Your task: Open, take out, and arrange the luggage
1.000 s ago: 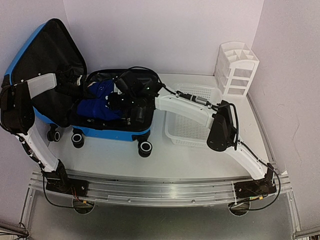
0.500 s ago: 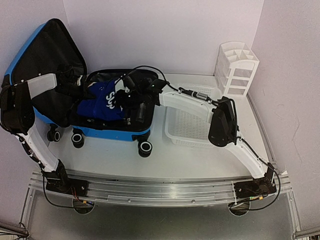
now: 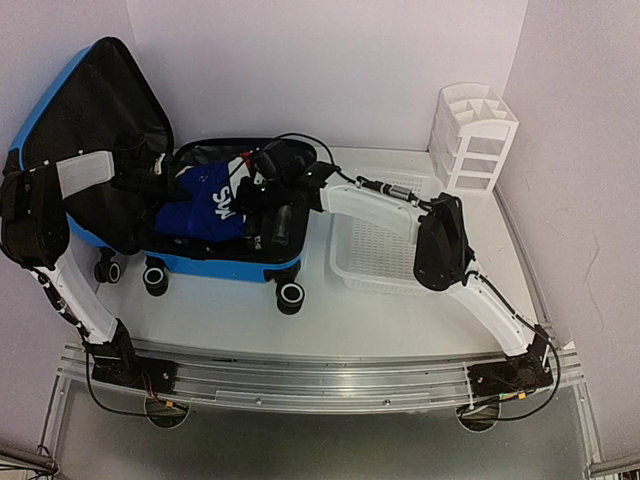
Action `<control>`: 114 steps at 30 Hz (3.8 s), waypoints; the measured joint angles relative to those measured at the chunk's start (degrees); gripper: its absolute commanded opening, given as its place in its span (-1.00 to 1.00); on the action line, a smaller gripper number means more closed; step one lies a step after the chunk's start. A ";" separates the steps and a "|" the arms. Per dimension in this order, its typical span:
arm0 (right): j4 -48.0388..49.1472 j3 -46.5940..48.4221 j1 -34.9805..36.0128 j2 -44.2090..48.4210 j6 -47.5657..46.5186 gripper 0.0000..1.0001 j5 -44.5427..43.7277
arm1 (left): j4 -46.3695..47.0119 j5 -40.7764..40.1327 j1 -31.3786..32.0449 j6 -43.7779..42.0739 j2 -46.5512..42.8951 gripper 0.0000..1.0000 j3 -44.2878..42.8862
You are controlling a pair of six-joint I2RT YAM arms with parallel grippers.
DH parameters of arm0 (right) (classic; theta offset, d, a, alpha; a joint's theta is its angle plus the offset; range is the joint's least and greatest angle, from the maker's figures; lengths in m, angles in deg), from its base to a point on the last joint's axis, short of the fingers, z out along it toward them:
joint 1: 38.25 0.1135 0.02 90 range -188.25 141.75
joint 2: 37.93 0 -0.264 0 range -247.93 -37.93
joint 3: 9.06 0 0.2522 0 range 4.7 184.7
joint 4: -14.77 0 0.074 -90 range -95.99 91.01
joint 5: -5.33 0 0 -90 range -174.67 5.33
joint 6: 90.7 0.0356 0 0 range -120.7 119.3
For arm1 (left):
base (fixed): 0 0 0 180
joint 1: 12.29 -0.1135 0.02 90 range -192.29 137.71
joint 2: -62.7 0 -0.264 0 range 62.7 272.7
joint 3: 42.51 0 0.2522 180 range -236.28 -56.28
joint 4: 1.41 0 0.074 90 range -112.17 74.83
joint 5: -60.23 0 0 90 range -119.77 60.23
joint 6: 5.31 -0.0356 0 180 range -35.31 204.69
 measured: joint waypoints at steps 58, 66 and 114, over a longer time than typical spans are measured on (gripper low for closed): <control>5.85 -29.20 -6.02 20.74 -0.38 -1.00 4.40 | -7.15 -2.74 8.96 6.97 -0.32 0.18 -1.83; 6.26 -29.53 -5.95 20.74 -0.03 -1.00 5.32 | -6.11 -2.52 9.28 6.04 3.04 0.19 -1.34; 3.73 -23.89 -7.71 22.71 -2.95 -1.00 2.72 | -10.42 3.96 12.56 8.09 1.64 -1.00 -15.22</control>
